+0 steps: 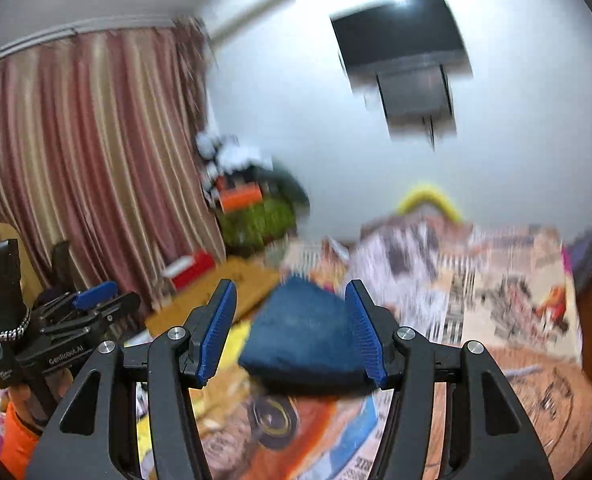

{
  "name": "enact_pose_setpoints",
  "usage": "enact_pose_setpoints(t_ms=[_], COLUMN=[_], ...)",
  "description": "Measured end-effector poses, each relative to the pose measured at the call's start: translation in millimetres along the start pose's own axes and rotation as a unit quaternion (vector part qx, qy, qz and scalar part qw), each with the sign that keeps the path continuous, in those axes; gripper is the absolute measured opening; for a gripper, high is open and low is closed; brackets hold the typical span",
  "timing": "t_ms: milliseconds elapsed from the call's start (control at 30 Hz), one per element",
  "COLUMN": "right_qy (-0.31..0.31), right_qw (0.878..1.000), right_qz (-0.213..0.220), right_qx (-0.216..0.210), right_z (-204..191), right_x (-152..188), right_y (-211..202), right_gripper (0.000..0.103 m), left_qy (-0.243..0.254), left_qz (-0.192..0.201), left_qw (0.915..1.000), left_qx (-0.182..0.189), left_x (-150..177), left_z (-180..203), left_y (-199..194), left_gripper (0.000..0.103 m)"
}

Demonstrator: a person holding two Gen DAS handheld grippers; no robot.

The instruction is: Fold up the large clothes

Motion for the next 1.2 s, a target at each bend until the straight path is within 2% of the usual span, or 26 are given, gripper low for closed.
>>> enact_pose_setpoints(t_ms=[167, 300, 400, 467, 567, 633, 700, 1200], right_qy=[-0.028, -0.039, -0.055, -0.062, -0.061, -0.056, -0.052, -0.048], right_qw=[0.997, 0.995, 0.993, 0.993, 0.992, 0.992, 0.99, 0.992], right_qz=[0.071, 0.089, 0.099, 0.097, 0.101, 0.104, 0.111, 0.094], right_qx=[-0.011, -0.005, 0.02, 0.035, 0.044, 0.053, 0.066, 0.074], right_z=[-35, -45, -44, -42, -40, -39, -36, -31], right_x=[-14, -9, -8, -6, -6, -5, -6, 3], right_y=[-44, -56, -56, -55, -60, -63, -67, -69], right_gripper=[0.053, 0.053, 0.053, 0.061, 0.076, 0.095, 0.102, 0.103], left_qy=[0.005, 0.003, 0.0, -0.012, -0.02, -0.013, -0.011, -0.016], left_qz=[0.09, 0.123, 0.141, 0.143, 0.138, 0.138, 0.139, 0.123], left_qw=[0.9959, 0.9924, 0.9899, 0.9892, 0.9898, 0.9895, 0.9888, 0.991], left_qx=[0.008, 0.003, -0.019, -0.03, -0.029, -0.041, -0.054, -0.05], left_x=[-24, -23, -16, -12, -7, -5, -1, 12], left_z=[24, 34, 35, 32, 28, 26, 24, 29], left_y=[-67, -95, -107, -110, -112, -112, -114, -116], left_gripper=[0.063, 0.066, 0.078, 0.093, 0.096, 0.099, 0.102, 0.102])
Point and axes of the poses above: each gripper's, at about its wrist camera, not at the fingertips, and y roughly the way its jaws point, z to its right, x to its underside, the point moved 10 cm from there along y, roughly the way its jaws point, and after that the axes turned 1 degree about -z, right-handed, at the moved point
